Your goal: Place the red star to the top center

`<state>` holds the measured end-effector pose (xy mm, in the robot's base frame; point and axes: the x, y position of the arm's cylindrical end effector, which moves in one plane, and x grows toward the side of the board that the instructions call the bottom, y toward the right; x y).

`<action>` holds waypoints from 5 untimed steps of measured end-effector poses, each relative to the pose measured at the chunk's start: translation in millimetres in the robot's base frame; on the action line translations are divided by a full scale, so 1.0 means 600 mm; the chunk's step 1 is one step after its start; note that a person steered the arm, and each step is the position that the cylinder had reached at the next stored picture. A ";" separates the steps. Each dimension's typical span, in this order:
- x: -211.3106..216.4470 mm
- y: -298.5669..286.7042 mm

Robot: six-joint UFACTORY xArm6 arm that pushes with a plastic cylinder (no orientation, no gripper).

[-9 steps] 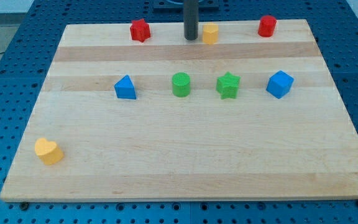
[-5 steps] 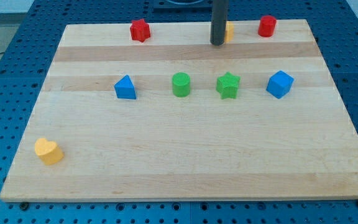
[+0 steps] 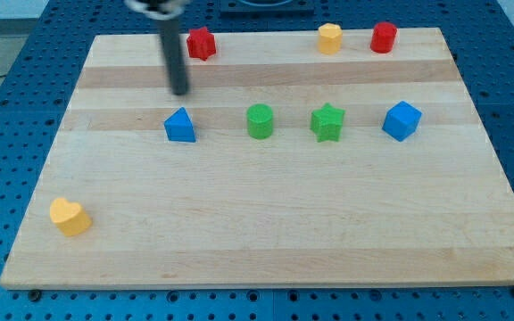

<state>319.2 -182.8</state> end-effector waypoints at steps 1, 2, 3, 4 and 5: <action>-0.066 -0.053; -0.106 -0.009; -0.164 0.027; -0.178 0.112; -0.178 0.142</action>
<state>212.4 -97.5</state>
